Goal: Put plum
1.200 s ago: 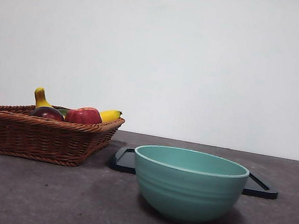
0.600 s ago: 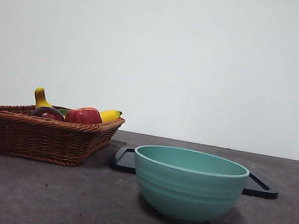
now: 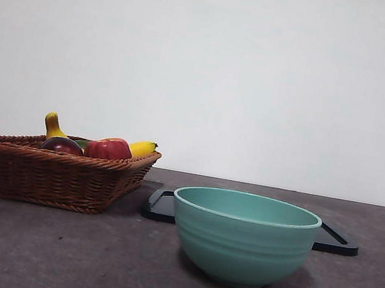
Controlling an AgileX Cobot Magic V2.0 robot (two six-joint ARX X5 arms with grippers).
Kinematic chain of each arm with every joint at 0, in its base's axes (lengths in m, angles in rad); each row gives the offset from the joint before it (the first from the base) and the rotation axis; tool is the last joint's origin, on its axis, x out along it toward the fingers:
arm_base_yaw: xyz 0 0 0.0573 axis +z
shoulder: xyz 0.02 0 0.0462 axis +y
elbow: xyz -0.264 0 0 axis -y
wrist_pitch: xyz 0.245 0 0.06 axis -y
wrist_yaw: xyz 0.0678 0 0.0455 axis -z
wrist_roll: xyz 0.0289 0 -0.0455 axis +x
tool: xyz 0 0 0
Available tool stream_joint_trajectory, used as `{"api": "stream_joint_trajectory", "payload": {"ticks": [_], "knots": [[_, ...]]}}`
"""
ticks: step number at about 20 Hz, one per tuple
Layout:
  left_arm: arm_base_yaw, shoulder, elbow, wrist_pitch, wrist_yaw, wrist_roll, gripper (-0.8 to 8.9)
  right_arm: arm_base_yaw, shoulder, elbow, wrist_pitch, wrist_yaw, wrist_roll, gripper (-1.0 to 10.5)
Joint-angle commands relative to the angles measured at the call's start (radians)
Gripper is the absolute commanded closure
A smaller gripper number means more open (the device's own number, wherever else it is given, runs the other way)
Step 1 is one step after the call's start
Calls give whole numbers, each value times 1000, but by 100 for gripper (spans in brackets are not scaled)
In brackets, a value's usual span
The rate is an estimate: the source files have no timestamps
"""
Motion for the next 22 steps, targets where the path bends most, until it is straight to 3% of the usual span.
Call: {"api": "stream_joint_trajectory", "payload": {"ticks": [1,8,13,22], "knots": [[-2,5,24,7,8,11,399,5,5,18,10,-1,-4,546],[-5,10,24,13,8,3,373,5,5,18,10,-2,8,546],[-27,74,34,113,-15,-42,374,5,5,18,17,-2,11,546],[-172,422,222,219,-219,-40,377,5,9,18,32,-1,11,546]]}}
